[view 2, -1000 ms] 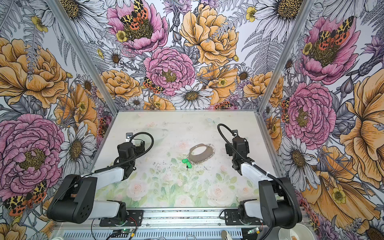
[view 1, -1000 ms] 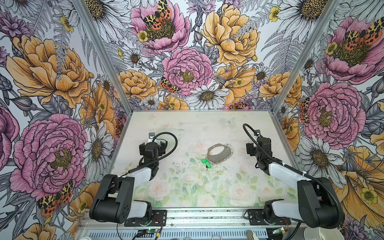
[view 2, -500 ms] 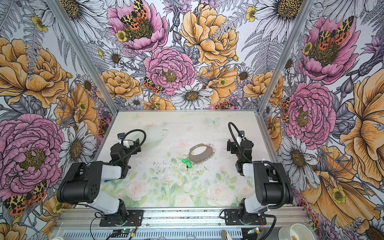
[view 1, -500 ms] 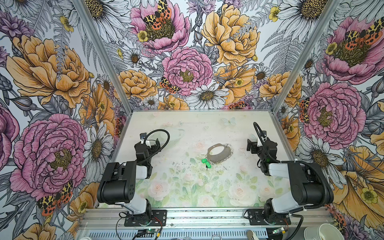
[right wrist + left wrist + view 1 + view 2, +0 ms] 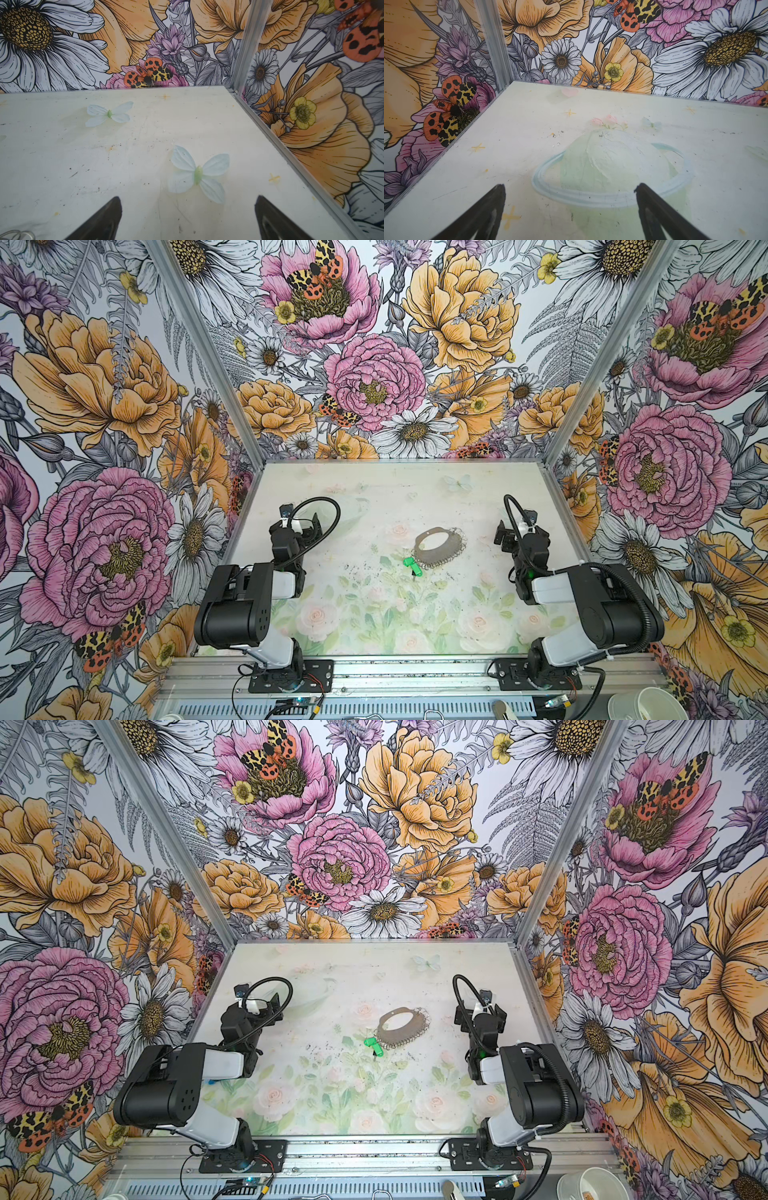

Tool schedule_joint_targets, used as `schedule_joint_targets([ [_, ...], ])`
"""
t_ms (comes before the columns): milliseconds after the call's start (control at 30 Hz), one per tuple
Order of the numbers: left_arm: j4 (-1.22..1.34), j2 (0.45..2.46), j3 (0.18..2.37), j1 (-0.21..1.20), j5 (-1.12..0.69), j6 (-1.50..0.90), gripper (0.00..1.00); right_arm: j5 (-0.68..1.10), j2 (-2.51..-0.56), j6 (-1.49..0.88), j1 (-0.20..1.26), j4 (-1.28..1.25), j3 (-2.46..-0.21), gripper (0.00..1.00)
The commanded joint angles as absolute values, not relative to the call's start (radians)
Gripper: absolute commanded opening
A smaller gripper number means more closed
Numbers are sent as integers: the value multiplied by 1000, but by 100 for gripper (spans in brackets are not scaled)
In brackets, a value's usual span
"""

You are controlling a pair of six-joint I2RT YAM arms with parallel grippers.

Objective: Attach keys to a key ring
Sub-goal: Reset both arms

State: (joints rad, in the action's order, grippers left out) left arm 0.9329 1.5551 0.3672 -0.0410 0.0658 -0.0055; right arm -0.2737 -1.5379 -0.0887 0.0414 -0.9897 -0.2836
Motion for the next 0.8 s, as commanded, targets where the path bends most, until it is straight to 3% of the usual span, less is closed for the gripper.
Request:
schedule_joint_targets([
  [0,970,1549,360,-37,71,-23,99,-360,-1534,-99,44,-1087,-280,100],
  [767,969,1549,361,-35,74,-23,99,-297,-1539,-101,22,-919,-370,100],
])
